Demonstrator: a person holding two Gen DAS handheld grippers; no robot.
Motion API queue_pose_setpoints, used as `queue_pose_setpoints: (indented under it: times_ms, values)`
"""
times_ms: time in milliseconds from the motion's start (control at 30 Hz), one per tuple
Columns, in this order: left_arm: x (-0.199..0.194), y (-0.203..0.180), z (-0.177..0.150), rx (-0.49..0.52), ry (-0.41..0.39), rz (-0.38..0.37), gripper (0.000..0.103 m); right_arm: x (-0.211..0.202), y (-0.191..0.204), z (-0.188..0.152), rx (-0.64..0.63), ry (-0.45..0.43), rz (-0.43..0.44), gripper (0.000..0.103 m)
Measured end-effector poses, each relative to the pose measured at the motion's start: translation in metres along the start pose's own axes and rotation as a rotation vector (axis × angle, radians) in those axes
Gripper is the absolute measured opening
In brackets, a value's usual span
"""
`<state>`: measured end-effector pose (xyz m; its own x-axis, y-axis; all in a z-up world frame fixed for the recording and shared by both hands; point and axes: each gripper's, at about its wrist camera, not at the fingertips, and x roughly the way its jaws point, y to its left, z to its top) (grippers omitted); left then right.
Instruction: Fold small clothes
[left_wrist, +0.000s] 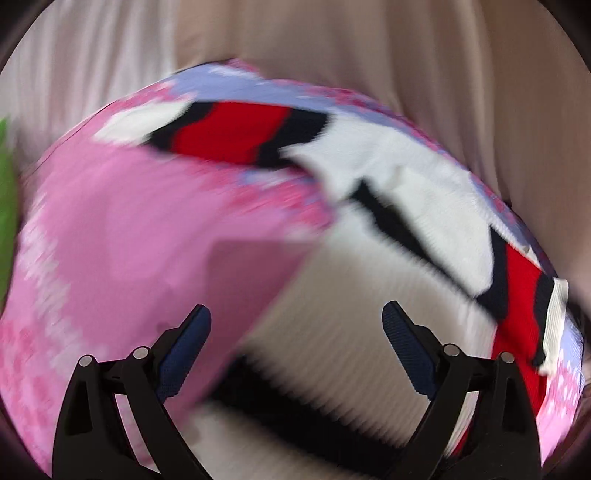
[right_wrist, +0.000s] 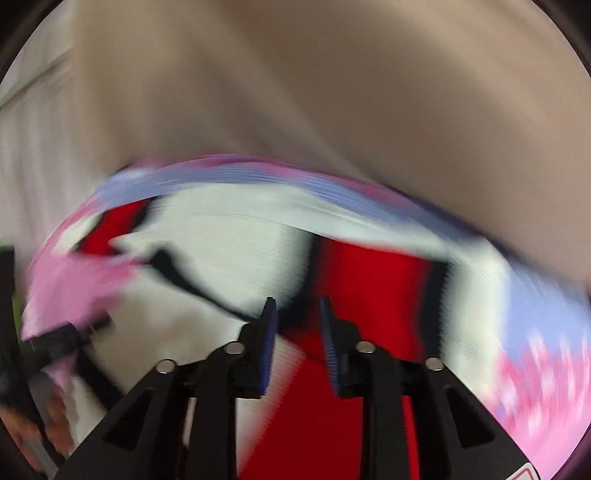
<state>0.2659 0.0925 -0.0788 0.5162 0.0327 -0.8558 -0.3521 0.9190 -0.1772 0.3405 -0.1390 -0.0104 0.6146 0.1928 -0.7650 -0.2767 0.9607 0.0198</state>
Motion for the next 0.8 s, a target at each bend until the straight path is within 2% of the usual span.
queue_pose_setpoints:
  times_ms: [100, 200, 267, 333, 400, 500, 567, 600, 667, 700, 733, 767, 800]
  values:
    - [-0.018, 0.055, -0.016, -0.063, 0.008, 0.031, 0.092, 0.030, 0.097, 0.044, -0.225, 0.024, 0.114, 0.048]
    - [-0.031, 0.103, -0.022, -0.122, 0.005, 0.063, 0.092, 0.072, 0.189, 0.072, -0.390, 0.052, 0.165, 0.048]
    - [-0.031, 0.131, -0.011, -0.156, -0.003, 0.080, 0.092, 0.104, 0.247, 0.080, -0.472, 0.097, 0.189, 0.047]
    - [-0.023, 0.162, 0.022, -0.239, -0.021, 0.042, 0.092, 0.122, 0.282, 0.080, -0.487, 0.119, 0.183, 0.045]
    - [-0.003, 0.192, 0.069, -0.309, -0.057, 0.021, 0.092, 0.133, 0.293, 0.082, -0.428, 0.118, 0.152, 0.045]
    - [0.036, 0.227, 0.133, -0.401, -0.075, 0.014, 0.092, 0.125, 0.274, 0.066, -0.269, 0.127, 0.156, 0.045]
    - [0.067, 0.246, 0.163, -0.466, -0.045, 0.021, 0.092, 0.107, 0.258, 0.047, -0.196, 0.121, 0.140, 0.046]
    - [0.081, 0.254, 0.174, -0.508, -0.028, 0.005, 0.092, 0.095, 0.245, 0.031, -0.156, 0.122, 0.140, 0.047]
    - [0.101, 0.263, 0.187, -0.566, -0.026, 0.018, 0.093, 0.076, 0.222, 0.003, -0.091, 0.142, 0.132, 0.049]
    - [0.104, 0.260, 0.194, -0.550, -0.068, 0.045, 0.088, 0.066, 0.209, -0.013, -0.054, 0.163, 0.126, 0.049]
    - [0.108, 0.261, 0.198, -0.528, -0.067, 0.058, 0.084, 0.056, 0.196, -0.028, -0.016, 0.181, 0.121, 0.049]
    - [0.112, 0.256, 0.205, -0.498, -0.075, 0.093, 0.064, 0.047, 0.183, -0.043, 0.024, 0.198, 0.115, 0.049]
    - [0.115, 0.255, 0.207, -0.485, -0.085, 0.076, 0.027, 0.040, 0.174, -0.054, 0.053, 0.211, 0.111, 0.049]
